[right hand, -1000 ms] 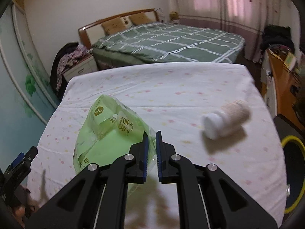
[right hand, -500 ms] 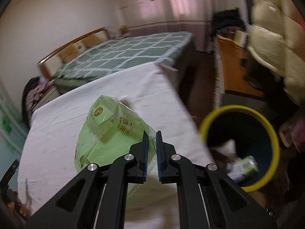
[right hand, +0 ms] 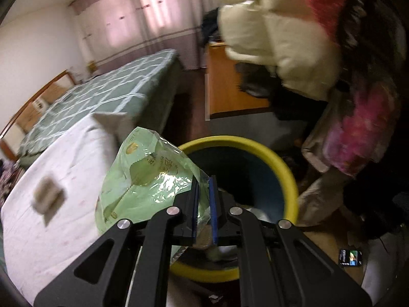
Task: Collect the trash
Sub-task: 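Carry the green package over the bin and open the right tool, then grasp the white pill bottle across its body with the left tool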
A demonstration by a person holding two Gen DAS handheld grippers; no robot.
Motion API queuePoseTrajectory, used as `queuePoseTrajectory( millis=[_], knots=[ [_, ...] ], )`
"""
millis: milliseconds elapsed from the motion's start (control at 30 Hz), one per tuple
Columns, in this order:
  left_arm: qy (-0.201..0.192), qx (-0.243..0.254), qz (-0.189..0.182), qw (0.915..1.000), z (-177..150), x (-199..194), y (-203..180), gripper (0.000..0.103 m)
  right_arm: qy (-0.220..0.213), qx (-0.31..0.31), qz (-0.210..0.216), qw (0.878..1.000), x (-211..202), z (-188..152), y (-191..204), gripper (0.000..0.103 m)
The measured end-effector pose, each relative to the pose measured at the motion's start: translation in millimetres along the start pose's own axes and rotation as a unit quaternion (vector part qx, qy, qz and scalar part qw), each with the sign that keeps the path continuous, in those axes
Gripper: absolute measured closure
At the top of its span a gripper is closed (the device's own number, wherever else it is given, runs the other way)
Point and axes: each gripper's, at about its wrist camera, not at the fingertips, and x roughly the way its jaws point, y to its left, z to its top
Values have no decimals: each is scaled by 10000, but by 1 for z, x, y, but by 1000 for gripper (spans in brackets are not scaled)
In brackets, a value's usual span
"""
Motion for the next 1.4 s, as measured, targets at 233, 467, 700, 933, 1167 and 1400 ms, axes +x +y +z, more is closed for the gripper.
queuePoseTrajectory(
  millis=[233,467,700,933,1167,1400],
  knots=[
    [21,379,-308,9988,3,-6,-43,5,4,263,-303,9992,14,2,-29,94],
    [-25,857,-691,9939,4,-17,-89,5,-5,327,-462,9984,21,2,-39,89],
    [62,1339,-1214,9835,6,-18,-139,5,-7,351,-488,9982,24,2,-41,82],
    [193,1678,-1557,9733,2,-12,-182,5,49,352,-484,9982,28,2,-43,63],
    [424,1683,-1705,9699,-2,-2,-222,5,59,353,-339,9988,29,2,-43,62],
    [563,1507,-1602,9739,1,12,-267,5,58,337,-121,9993,30,2,-41,59]
  ],
)
